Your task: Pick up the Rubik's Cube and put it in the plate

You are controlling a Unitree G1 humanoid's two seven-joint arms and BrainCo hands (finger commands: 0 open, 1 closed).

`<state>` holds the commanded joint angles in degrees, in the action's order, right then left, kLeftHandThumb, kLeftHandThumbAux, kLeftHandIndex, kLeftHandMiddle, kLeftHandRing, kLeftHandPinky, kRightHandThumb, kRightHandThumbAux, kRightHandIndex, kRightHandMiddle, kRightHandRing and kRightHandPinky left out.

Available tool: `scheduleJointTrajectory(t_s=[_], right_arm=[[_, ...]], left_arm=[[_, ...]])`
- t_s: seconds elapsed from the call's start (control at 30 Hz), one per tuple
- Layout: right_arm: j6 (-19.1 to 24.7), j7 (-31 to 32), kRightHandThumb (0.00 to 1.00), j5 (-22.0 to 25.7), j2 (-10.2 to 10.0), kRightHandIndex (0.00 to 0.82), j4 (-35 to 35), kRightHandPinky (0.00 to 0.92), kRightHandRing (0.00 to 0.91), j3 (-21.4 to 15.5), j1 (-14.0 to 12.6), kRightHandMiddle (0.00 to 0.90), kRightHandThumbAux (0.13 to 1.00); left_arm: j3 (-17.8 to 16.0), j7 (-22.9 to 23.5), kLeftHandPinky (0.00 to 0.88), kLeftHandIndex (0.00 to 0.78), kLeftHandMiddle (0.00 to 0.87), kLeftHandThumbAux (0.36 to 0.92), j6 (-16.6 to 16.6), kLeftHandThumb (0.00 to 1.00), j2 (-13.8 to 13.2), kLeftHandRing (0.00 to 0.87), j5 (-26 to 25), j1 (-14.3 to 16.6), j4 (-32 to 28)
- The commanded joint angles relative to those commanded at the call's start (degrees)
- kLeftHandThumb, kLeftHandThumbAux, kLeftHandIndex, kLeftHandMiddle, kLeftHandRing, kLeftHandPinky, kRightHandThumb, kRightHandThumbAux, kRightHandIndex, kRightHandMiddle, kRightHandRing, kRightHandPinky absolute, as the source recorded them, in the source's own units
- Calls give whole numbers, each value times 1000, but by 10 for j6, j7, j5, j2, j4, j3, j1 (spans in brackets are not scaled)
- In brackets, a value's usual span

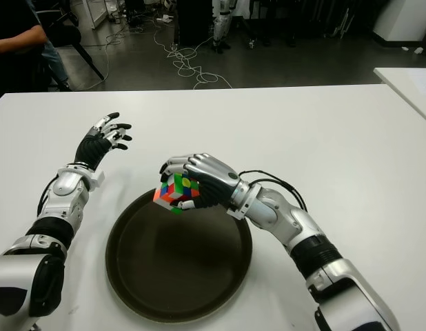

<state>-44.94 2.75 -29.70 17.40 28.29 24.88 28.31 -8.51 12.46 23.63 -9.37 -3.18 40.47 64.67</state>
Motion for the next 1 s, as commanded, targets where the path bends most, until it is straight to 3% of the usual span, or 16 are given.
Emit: scheduleJointTrajectory(t_s=[0.57,1.0], right_arm=[[67,-5,837,-44,-4,383,-34,609,610,-8,-11,566,687],[62,-10,836,-63,-2,381,-28,592,599,0,-6,562,688]], left_arm=[[-1,-4,432,116,300,607,-3,295,2,370,-1,3,5],[1,0,429,108,292,607,1,317,3,366,0,2,0]])
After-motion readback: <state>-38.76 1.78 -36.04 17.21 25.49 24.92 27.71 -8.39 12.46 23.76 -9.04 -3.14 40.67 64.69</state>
